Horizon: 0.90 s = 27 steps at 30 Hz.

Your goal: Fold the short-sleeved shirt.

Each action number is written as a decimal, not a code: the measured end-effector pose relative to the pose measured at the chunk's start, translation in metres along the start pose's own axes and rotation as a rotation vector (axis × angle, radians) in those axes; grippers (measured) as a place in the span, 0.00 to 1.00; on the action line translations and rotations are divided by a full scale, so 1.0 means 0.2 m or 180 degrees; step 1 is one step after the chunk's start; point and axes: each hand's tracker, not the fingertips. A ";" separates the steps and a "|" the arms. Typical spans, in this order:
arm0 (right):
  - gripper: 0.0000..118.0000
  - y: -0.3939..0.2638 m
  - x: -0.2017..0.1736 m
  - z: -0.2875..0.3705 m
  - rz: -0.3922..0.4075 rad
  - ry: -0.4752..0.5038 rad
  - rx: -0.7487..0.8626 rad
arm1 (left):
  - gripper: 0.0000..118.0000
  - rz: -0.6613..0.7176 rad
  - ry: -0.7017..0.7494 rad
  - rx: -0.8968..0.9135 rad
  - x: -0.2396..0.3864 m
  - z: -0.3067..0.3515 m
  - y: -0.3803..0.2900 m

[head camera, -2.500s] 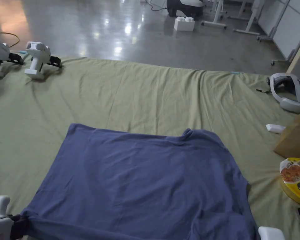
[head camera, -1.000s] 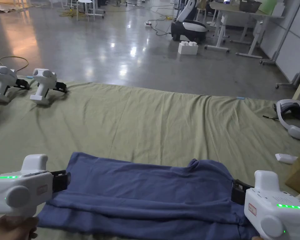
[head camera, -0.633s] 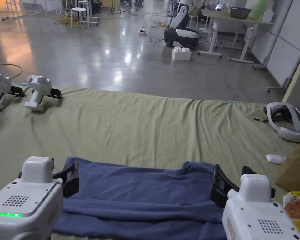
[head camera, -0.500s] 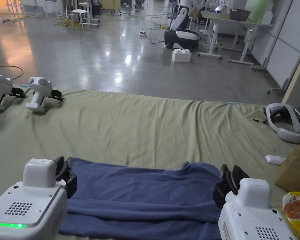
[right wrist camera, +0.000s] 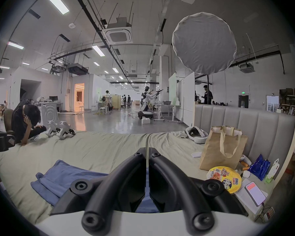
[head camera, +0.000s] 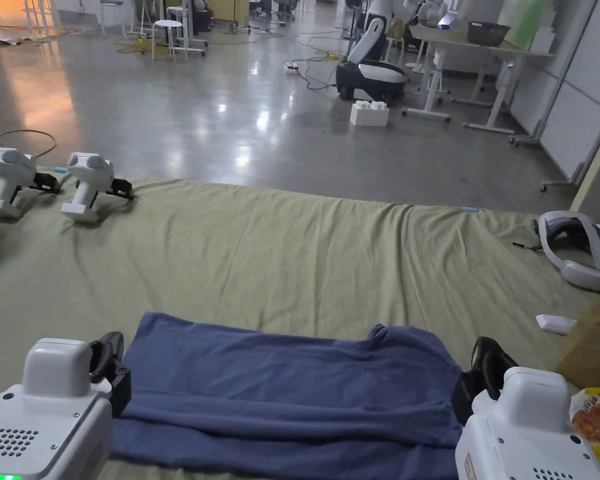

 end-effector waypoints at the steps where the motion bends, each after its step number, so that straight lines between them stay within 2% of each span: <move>1: 0.04 0.00 0.00 0.00 -0.0003 0.0013 -0.0018 | 0.02 0.0028 0.0019 -0.0132 -0.03 -0.03 -0.01; 3: 0.04 -0.01 0.01 -0.01 0.0024 0.0028 -0.0069 | 0.02 0.0033 0.0060 -0.0380 -0.09 -0.09 -0.05; 8: 0.04 -0.04 0.02 -0.04 0.0059 0.0062 -0.0230 | 0.02 0.0245 -0.0062 -0.1457 -0.29 -0.37 -0.16; 13: 0.04 -0.09 0.04 -0.07 0.0036 0.0033 -0.0390 | 0.02 0.0326 -0.0071 -0.2079 -0.42 -0.60 -0.27; 14: 0.04 -0.11 0.05 -0.08 0.0030 0.0029 -0.0406 | 0.08 0.0357 -0.0077 -0.2191 -0.43 -0.64 -0.29; 15: 0.04 -0.11 0.05 -0.08 0.0032 0.0028 -0.0427 | 0.20 0.0384 -0.0071 -0.2299 -0.44 -0.67 -0.31; 16: 0.04 -0.12 0.05 -0.09 0.0047 0.0023 -0.0462 | 0.43 0.0443 -0.0077 -0.2384 -0.46 -0.71 -0.33; 17: 0.04 -0.14 0.06 -0.09 0.0062 0.0020 -0.0488 | 0.49 0.0481 -0.0054 -0.2460 -0.47 -0.74 -0.34; 20: 0.04 -0.17 0.07 -0.10 0.0097 0.0012 -0.0558 | 0.55 0.0452 -0.0017 -0.2547 -0.47 -0.81 -0.37; 25: 0.04 -0.21 0.09 -0.11 0.0137 0.0005 -0.0711 | 0.57 0.0268 0.0031 -0.3162 -0.41 -0.92 -0.50; 27: 0.04 -0.23 0.10 -0.12 0.0145 -0.0004 -0.0763 | 0.57 0.0134 0.0064 -0.3011 -0.37 -0.89 -0.46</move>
